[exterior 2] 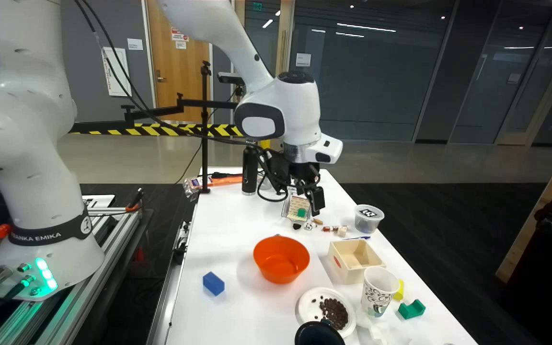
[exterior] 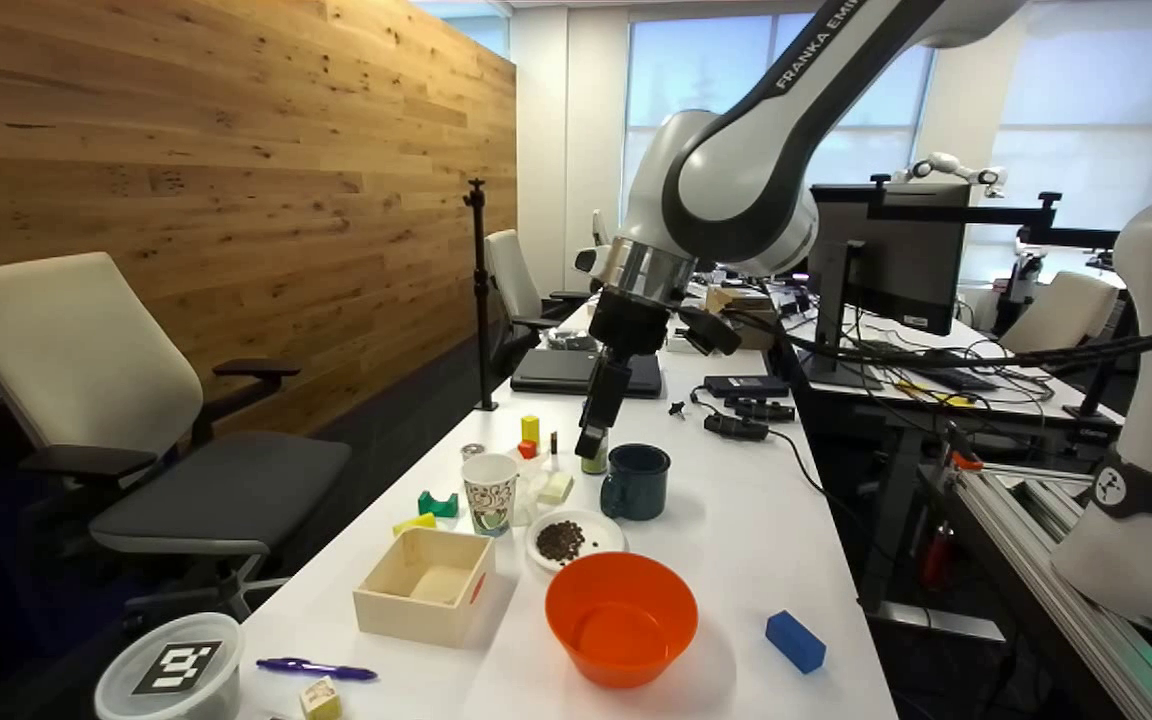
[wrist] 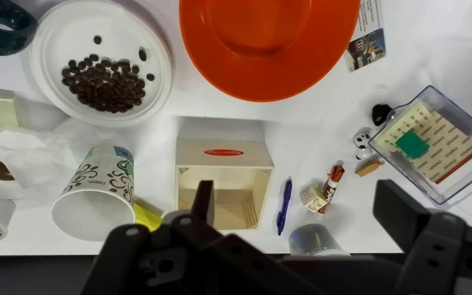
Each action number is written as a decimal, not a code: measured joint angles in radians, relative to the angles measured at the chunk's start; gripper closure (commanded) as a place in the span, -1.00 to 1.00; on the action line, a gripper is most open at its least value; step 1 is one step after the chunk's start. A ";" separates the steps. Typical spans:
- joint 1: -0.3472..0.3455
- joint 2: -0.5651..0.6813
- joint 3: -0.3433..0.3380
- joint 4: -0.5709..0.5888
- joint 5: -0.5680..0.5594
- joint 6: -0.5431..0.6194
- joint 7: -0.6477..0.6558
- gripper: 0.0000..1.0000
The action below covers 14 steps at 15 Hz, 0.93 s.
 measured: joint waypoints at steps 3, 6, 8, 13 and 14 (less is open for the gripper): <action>-0.046 0.059 0.032 0.086 -0.092 -0.087 0.124 -1.00; -0.079 0.094 0.050 0.159 -0.162 -0.191 0.214 -1.00; -0.093 0.110 0.058 0.193 -0.178 -0.237 0.242 -1.00; -0.104 0.156 0.050 0.250 -0.276 -0.261 0.342 -1.00; -0.107 0.161 0.053 0.253 -0.277 -0.260 0.344 -1.00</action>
